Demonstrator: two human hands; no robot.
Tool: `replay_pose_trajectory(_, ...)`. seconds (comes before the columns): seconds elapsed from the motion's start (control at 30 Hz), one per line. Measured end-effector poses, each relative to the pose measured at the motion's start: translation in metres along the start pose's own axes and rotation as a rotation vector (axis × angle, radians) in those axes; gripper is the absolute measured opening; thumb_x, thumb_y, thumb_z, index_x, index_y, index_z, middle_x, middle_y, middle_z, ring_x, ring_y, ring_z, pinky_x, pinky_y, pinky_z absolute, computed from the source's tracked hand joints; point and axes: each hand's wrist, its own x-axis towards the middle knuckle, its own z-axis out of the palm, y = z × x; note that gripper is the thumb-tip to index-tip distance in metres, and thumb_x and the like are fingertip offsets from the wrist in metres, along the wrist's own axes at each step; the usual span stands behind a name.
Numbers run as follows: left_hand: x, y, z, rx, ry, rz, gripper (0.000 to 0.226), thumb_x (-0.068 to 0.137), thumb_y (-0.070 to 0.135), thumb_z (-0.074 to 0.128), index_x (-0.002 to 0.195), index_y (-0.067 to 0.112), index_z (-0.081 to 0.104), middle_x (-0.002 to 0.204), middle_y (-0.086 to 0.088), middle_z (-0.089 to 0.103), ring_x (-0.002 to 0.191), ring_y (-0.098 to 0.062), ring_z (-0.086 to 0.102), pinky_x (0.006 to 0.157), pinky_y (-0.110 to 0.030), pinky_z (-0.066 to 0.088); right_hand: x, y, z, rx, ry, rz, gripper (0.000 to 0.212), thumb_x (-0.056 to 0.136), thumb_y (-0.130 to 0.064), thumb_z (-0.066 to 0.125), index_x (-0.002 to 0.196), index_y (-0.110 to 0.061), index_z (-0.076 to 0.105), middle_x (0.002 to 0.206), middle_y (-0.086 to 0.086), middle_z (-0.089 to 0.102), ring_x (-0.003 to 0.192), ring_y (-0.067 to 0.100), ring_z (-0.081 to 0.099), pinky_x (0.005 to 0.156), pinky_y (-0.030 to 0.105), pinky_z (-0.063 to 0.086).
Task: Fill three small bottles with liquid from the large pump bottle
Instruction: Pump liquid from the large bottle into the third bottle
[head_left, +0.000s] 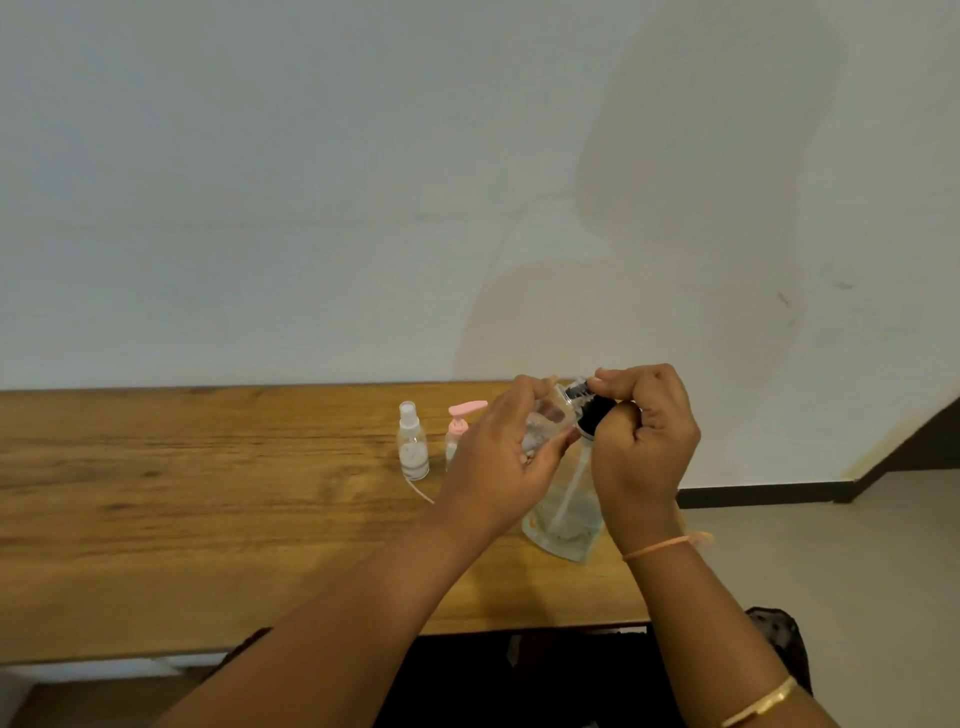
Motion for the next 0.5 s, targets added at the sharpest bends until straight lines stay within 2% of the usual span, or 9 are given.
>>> replay_pose_trajectory(0.13, 0.0, 0.005, -0.008, 0.015, 0.011, 0.031, 0.034, 0.084, 0.037, 0.064, 0.11, 0.039, 0.04, 0.097, 0.022, 0.059, 0.095, -0.002, 0.061, 0.075, -0.027, 0.055, 0.001, -0.011, -0.002, 0.017, 0.023, 0.035, 0.035, 0.069, 0.014, 0.037, 0.071, -0.01, 0.064, 0.077, -0.001, 0.058, 0.08, 0.014, 0.06, 0.073, 0.012, 0.047)
replay_pose_trajectory(0.23, 0.003, 0.009, -0.012, 0.038, 0.001, 0.031, 0.034, 0.082, 0.045, 0.058, 0.109, 0.042, 0.039, 0.095, 0.03, 0.054, 0.096, -0.002, 0.058, 0.072, -0.026, 0.054, 0.005, -0.011, -0.004, -0.002, 0.009, 0.0, 0.034, 0.069, 0.014, 0.038, 0.07, -0.006, 0.065, 0.076, -0.001, 0.059, 0.079, 0.011, 0.06, 0.072, 0.011, 0.046)
replay_pose_trajectory(0.33, 0.006, 0.006, -0.011, 0.038, -0.008, 0.018, 0.035, 0.082, 0.044, 0.06, 0.11, 0.04, 0.039, 0.096, 0.026, 0.056, 0.093, -0.002, 0.06, 0.071, -0.028, 0.055, 0.004, -0.005, -0.003, 0.003, -0.001, -0.015, 0.036, 0.07, 0.016, 0.038, 0.073, -0.007, 0.066, 0.078, -0.001, 0.058, 0.078, 0.008, 0.059, 0.072, 0.01, 0.046)
replay_pose_trajectory(0.5, 0.005, 0.002, -0.002, 0.043, -0.017, 0.018, 0.034, 0.086, 0.032, 0.063, 0.115, 0.025, 0.045, 0.106, 0.008, 0.063, 0.097, -0.007, 0.062, 0.074, -0.031, 0.056, 0.004, 0.011, -0.004, -0.009, -0.027, -0.045, 0.037, 0.07, 0.018, 0.038, 0.074, -0.007, 0.066, 0.079, -0.003, 0.056, 0.08, 0.016, 0.061, 0.074, 0.018, 0.05)
